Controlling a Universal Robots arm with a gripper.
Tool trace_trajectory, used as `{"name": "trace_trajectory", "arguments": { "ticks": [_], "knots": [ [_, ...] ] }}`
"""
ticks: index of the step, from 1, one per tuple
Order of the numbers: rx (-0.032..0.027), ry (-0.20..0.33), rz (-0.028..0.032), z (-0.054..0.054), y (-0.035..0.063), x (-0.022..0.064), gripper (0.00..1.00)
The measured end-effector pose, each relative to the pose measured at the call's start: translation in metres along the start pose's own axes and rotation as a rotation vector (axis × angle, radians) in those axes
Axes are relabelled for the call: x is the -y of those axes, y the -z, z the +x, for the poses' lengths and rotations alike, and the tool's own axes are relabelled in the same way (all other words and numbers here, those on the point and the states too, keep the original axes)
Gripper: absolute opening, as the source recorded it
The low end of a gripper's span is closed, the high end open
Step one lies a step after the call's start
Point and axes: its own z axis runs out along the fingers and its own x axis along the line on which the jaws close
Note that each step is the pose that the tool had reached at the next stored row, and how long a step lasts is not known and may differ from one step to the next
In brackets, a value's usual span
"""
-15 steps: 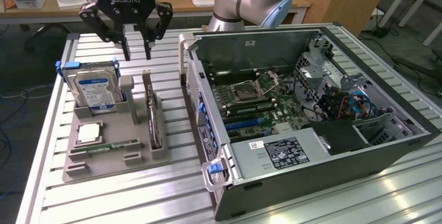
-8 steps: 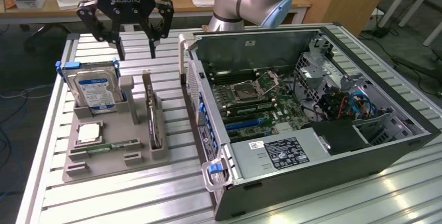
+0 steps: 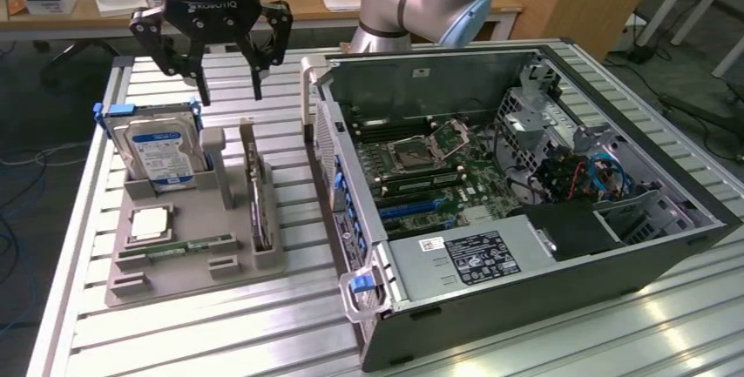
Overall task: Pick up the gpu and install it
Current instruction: 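Pick up the gpu and move the gpu toward the slot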
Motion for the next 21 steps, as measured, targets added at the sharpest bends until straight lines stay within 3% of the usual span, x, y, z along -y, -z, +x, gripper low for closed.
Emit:
{"name": "trace_trajectory", "arguments": {
  "ticks": [7,14,21],
  "knots": [
    [-0.0001,0.0,0.0007,0.0,-0.0074,0.0053,0.59],
    [-0.0029,0.002,0.0145,0.0,-0.0112,0.0065,0.59],
    [-0.0077,0.042,0.0154,0.001,-0.0185,0.0068,0.59]
  ]
}}
